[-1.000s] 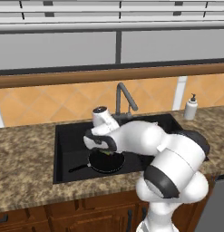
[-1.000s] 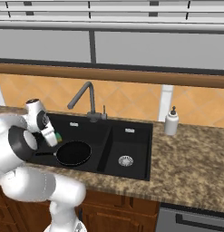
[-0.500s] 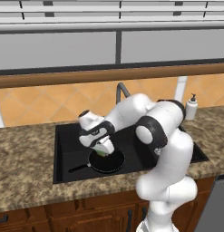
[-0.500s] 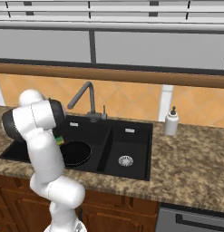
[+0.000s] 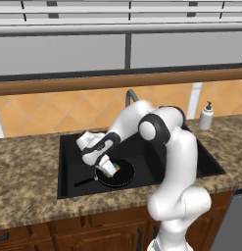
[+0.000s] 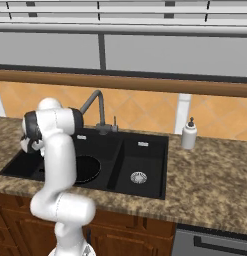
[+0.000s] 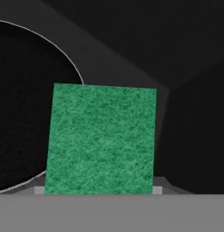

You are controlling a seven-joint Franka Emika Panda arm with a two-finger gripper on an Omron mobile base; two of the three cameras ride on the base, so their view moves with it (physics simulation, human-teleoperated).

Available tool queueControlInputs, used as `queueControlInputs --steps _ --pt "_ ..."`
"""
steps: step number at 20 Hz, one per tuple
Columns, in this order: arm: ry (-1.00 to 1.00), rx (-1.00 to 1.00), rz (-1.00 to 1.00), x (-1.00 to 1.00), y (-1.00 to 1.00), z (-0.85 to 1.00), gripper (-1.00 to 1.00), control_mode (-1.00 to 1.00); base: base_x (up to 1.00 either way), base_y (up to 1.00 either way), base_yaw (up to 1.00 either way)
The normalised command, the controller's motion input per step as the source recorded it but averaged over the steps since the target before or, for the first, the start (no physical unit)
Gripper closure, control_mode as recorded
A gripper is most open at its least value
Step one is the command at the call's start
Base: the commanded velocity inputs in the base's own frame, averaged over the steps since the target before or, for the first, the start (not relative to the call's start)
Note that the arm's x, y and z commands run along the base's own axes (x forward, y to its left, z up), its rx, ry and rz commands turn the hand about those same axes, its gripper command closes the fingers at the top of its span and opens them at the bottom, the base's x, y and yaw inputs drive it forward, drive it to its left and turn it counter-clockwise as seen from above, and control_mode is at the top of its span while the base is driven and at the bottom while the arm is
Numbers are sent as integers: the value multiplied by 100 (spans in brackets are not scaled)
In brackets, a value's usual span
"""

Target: Pick the pan and sponge and place them into the sink. Then turn on the water.

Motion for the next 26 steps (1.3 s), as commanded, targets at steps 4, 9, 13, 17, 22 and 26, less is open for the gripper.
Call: queueControlInputs --steps 4,9,13,17,22,26 --pt "-5 -12 -12 0 0 -54 100 -100 0 0 0" --pt "-18 -8 -11 -7 0 -28 100 -100 0 0 0" --pt "-21 -6 -13 -4 0 -14 100 -100 0 0 0" --pt "-24 -6 -12 -12 0 -8 -100 -100 0 0 0" --pt "-17 -7 -12 -3 0 -20 -100 -100 0 0 0" --pt "-11 -10 -11 0 0 -39 -100 -100 0 0 0"
